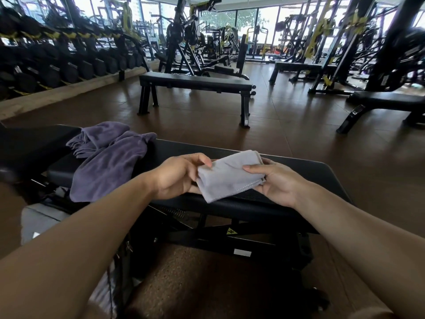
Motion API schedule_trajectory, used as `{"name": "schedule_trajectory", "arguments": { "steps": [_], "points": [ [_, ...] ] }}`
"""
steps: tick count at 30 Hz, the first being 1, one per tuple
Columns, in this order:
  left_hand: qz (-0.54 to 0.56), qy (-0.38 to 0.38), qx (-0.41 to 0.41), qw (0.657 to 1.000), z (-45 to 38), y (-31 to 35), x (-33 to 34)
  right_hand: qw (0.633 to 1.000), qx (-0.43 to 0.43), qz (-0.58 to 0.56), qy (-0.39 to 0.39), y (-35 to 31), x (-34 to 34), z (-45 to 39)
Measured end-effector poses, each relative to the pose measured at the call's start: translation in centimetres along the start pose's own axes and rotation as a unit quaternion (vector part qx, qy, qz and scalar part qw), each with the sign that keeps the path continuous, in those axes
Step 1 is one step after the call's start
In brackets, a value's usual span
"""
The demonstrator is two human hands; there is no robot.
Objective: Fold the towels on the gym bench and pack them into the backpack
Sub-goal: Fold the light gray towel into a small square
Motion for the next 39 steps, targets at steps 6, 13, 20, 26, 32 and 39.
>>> {"name": "schedule_trajectory", "arguments": {
  "steps": [6,13,20,26,32,39],
  "points": [
    [-0.169,-0.006,0.004,0.986,0.5,-1.4,1.3,0.992,-0.096,0.079,-0.024,-0.4,1.7,1.2],
    [-0.09,0.045,0.062,0.993,0.5,-1.2,3.5,0.977,-0.112,0.175,-0.045,0.6,3.2,2.0],
    [-0.013,0.114,0.055,0.992,0.3,-0.8,1.7,0.931,-0.154,0.323,-0.076,1.3,3.5,2.2],
    [-0.084,0.229,0.126,0.962,-1.0,-1.5,-0.7,0.883,-0.223,0.408,-0.069,1.7,3.5,1.5],
    [-0.148,0.288,0.18,0.929,-0.5,-0.5,-2.6,0.881,-0.261,0.389,-0.063,1.5,5.4,0.6],
    [-0.114,0.388,0.17,0.899,5.0,0.8,-10.5,0.881,-0.252,0.374,-0.145,3.7,14.4,0.7]
  ]
}}
Point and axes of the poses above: each hand's wrist, its own z-axis away from the middle knuckle, its own x-axis out of the palm, y = z × x, the point moved 5 cm from there along -z, towards the middle knuckle, and after that the axes turned 13 degrees about y, right-handed, at the moved point
